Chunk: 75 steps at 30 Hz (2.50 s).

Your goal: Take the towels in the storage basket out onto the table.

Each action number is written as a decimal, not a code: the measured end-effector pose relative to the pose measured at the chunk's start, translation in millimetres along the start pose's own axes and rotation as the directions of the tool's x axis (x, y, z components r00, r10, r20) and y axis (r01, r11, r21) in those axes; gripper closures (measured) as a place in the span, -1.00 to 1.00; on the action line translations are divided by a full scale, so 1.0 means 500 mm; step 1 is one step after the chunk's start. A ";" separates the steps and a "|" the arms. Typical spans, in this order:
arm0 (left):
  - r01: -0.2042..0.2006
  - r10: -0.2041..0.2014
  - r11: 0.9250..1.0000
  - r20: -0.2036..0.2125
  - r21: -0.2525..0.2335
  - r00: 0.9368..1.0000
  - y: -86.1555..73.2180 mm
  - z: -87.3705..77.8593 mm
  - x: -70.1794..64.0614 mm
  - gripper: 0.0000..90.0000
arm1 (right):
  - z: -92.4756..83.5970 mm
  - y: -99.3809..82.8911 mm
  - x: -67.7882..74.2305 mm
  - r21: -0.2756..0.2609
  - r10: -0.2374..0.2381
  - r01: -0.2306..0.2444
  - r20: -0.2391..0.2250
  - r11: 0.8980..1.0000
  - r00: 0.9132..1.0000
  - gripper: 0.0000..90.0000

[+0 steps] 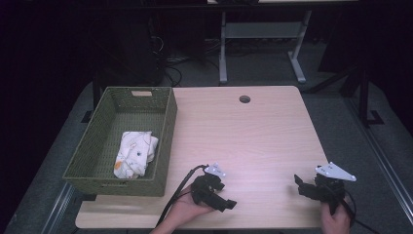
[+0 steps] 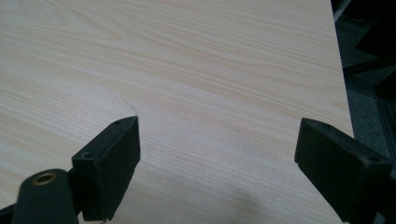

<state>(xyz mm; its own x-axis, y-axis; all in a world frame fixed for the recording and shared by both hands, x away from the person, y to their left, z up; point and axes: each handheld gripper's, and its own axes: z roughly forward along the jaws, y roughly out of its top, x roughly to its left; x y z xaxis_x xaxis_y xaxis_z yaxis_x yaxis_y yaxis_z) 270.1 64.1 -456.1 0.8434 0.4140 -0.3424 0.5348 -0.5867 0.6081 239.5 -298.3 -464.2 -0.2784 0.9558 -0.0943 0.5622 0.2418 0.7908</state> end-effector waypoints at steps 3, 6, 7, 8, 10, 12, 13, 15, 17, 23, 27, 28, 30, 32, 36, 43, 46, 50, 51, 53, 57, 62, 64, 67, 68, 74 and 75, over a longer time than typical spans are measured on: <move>0.004 -0.004 1.000 -0.005 -0.004 1.000 0.000 0.001 0.001 -0.56 | 0.001 0.000 0.000 0.005 0.006 -0.006 0.002 1.000 1.000 -0.69; -0.006 0.006 1.000 -0.005 0.010 1.000 0.000 -0.002 -0.003 -0.55 | -0.003 -0.001 -0.003 -0.004 0.022 -0.022 -0.003 1.000 1.000 -0.69; -0.014 0.014 1.000 -0.005 0.014 1.000 0.000 -0.003 -0.004 -0.55 | -0.004 -0.002 -0.004 -0.008 0.025 -0.025 -0.005 1.000 1.000 -0.69; -0.023 0.023 1.000 -0.006 0.016 1.000 0.000 -0.006 -0.005 -0.55 | -0.007 -0.002 -0.005 -0.011 0.032 -0.032 -0.007 0.999 0.999 -0.69; -0.027 0.027 1.000 -0.003 0.013 1.000 0.004 -0.012 -0.004 -0.54 | -0.008 -0.001 -0.005 -0.015 0.036 -0.036 -0.006 0.999 0.999 -0.69; -0.039 0.039 0.999 0.001 0.022 0.999 0.011 -0.018 -0.003 -0.53 | -0.008 0.000 -0.003 -0.015 0.032 -0.032 -0.006 0.999 0.999 -0.69; -0.039 0.039 0.999 0.010 0.028 0.999 0.015 -0.019 -0.004 -0.53 | -0.007 0.000 -0.001 -0.014 0.034 -0.034 -0.003 0.999 0.999 -0.69; -0.051 0.050 0.998 0.021 0.047 0.999 0.020 -0.021 -0.003 -0.53 | -0.007 0.000 0.001 -0.014 0.035 -0.035 -0.003 0.999 0.999 -0.69; -0.075 0.073 0.995 0.022 0.059 0.997 0.036 -0.030 -0.003 -0.53 | -0.008 0.000 0.007 -0.016 0.030 -0.031 -0.012 0.999 0.999 -0.69; -0.097 0.096 0.993 0.011 0.074 0.995 0.079 -0.061 -0.001 -0.51 | -0.007 0.001 0.007 -0.016 0.028 -0.028 -0.006 0.999 1.000 -0.69; -0.099 0.098 0.991 0.012 0.091 0.995 0.109 -0.082 0.011 -0.51 | -0.004 0.002 0.003 -0.017 0.036 -0.036 0.000 0.999 0.999 -0.69; -0.101 0.101 0.990 0.005 0.101 0.995 0.116 -0.087 0.013 -0.51 | -0.004 0.003 0.003 -0.017 0.035 -0.035 0.001 0.999 0.999 -0.69; -0.103 0.103 0.990 -0.001 0.101 0.995 0.123 -0.094 0.014 -0.52 | -0.004 0.003 0.003 -0.016 0.031 -0.031 0.003 0.999 1.000 -0.69; -0.110 0.110 0.989 0.004 0.103 0.994 0.137 -0.109 0.019 -0.52 | -0.004 0.003 0.005 -0.014 0.027 -0.027 0.004 1.000 1.000 -0.69; -0.107 0.108 0.989 -0.007 0.104 0.994 0.155 -0.130 0.025 -0.52 | -0.005 0.003 0.005 -0.018 0.022 -0.022 0.001 1.000 1.000 -0.69; -0.106 0.107 0.987 0.004 0.124 0.994 0.178 -0.166 0.041 -0.49 | -0.005 0.003 0.006 -0.014 0.022 -0.022 0.006 1.000 1.000 -0.69; -0.099 0.100 0.988 -0.008 0.119 0.995 0.186 -0.188 0.047 -0.50 | -0.004 0.004 0.006 -0.016 0.020 -0.020 0.006 1.000 1.000 -0.69; -0.097 0.101 0.989 -0.029 0.113 0.994 0.192 -0.217 0.054 -0.51 | -0.004 0.004 0.006 -0.016 0.020 -0.019 0.006 1.000 1.000 -0.69; -0.098 0.103 0.988 -0.034 0.115 0.994 0.192 -0.224 0.056 -0.51 | -0.004 0.004 0.007 -0.017 0.019 -0.019 0.006 1.000 1.000 -0.69; -0.094 0.099 0.989 -0.039 0.117 0.994 0.193 -0.239 0.060 -0.51 | -0.004 0.004 0.007 -0.017 0.014 -0.014 0.004 1.000 1.000 -0.69; -0.075 0.082 0.991 -0.051 0.113 0.995 0.194 -0.261 0.071 -0.51 | -0.004 0.005 0.008 -0.017 0.017 -0.017 0.004 1.000 1.000 -0.69; -0.057 0.062 0.993 -0.051 0.101 0.997 0.194 -0.288 0.088 -0.50 | -0.004 0.004 0.008 -0.015 0.015 -0.015 0.005 1.000 1.000 -0.69; -0.051 0.057 0.993 -0.055 0.103 0.997 0.194 -0.297 0.093 -0.50 | -0.005 0.004 0.008 -0.014 0.013 -0.013 0.006 1.000 1.000 -0.69; -0.048 0.054 0.994 -0.061 0.095 0.997 0.191 -0.312 0.100 -0.50 | -0.004 0.005 0.008 -0.013 0.014 -0.014 0.004 1.000 1.000 -0.69; -0.045 0.050 0.995 -0.060 0.089 0.997 0.190 -0.319 0.103 -0.49 | -0.004 0.005 0.009 -0.014 0.014 -0.014 0.005 1.000 1.000 -0.69; -0.017 0.024 0.997 -0.088 0.072 0.996 0.174 -0.361 0.119 -0.48 | -0.005 0.004 0.009 -0.012 0.012 -0.012 0.006 1.000 1.000 -0.69; -0.011 0.018 0.997 -0.095 0.070 0.995 0.171 -0.368 0.123 -0.48 | -0.006 0.004 0.009 -0.013 0.011 -0.011 0.005 1.000 1.000 -0.69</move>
<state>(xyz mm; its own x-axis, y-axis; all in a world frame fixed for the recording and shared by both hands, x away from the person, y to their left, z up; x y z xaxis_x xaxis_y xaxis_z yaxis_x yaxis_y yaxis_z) 358.2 167.3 -293.2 0.8441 0.4677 -0.2621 0.5277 -0.6385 0.5603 237.0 -294.2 -461.4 -0.2688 0.9591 -0.0885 0.5547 0.2292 0.7999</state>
